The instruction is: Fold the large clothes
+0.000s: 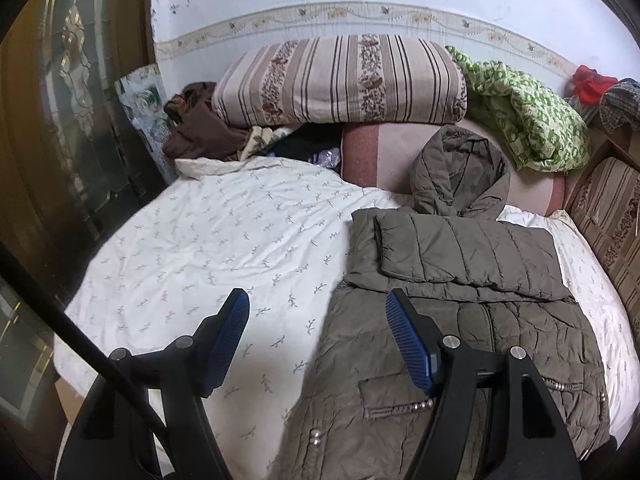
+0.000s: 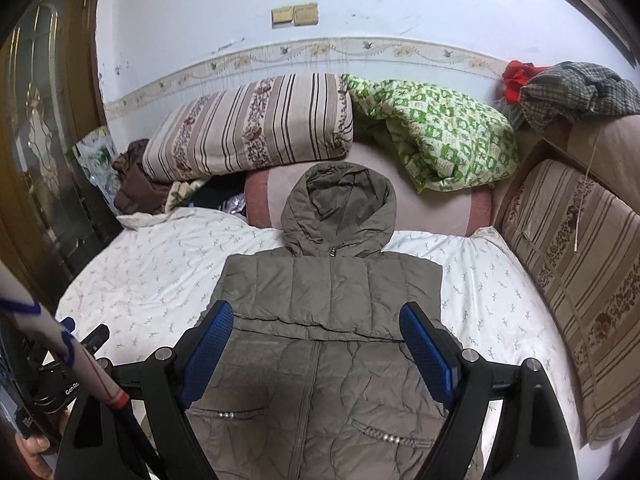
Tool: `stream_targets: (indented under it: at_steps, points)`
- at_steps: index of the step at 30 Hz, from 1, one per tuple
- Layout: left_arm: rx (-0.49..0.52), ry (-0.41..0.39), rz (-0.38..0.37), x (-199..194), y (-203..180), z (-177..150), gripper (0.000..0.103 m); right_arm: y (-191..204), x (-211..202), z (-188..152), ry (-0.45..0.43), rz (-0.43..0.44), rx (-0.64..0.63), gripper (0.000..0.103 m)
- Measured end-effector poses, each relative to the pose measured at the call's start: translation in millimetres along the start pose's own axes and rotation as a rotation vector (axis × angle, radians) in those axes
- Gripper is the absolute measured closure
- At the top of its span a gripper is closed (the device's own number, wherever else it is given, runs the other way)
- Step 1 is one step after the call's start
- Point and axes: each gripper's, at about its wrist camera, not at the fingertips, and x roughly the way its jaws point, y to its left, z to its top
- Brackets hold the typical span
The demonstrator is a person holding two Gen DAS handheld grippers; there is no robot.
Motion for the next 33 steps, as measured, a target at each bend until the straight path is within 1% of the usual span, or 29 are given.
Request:
stream_targets:
  at_steps: [5,9,14,17,21,22,24,25,28,30,33]
  points:
    - [0.007,0.041,-0.012,41.9,-5.2,8.0,0.033,11.8,40.0,4.2,0.045,-0.019,-0.027,0.014]
    - [0.007,0.067,-0.011,76.3,-10.3,15.1,0.033,15.6,74.2,7.7,0.083,-0.024,-0.025,0.014]
    - [-0.018,0.103,-0.014,127.2,-14.7,24.2,0.033,17.3,114.9,22.5,0.097,-0.027,-0.016,0.014]
    - [-0.032,0.116,-0.008,152.5,-11.3,21.1,0.033,20.4,138.8,34.1,0.088,-0.017,-0.014,0.014]
    - [-0.070,0.107,-0.004,174.8,4.7,2.9,0.033,23.8,186.4,55.3,0.064,-0.013,-0.014,0.014]
    - [-0.076,0.106,0.017,182.6,9.7,-3.9,0.033,25.1,198.0,59.7,0.059,-0.019,-0.019,0.014]
    - [-0.070,0.130,0.048,197.2,16.0,-11.6,0.033,29.4,228.4,72.7,0.062,-0.040,-0.029,0.014]
    - [-0.071,0.153,0.045,204.8,18.9,-12.4,0.033,30.9,241.4,78.0,0.067,-0.046,-0.030,0.014]
    - [-0.122,0.189,-0.001,215.6,30.7,-10.9,0.033,36.7,294.4,99.7,0.090,-0.071,-0.015,0.014]
    - [-0.137,0.201,-0.015,218.3,34.9,-10.8,0.033,39.8,328.0,114.5,0.105,-0.092,-0.004,0.014]
    - [-0.145,0.201,-0.013,219.2,38.5,-11.8,0.033,44.4,378.8,137.9,0.139,-0.136,0.021,0.014]
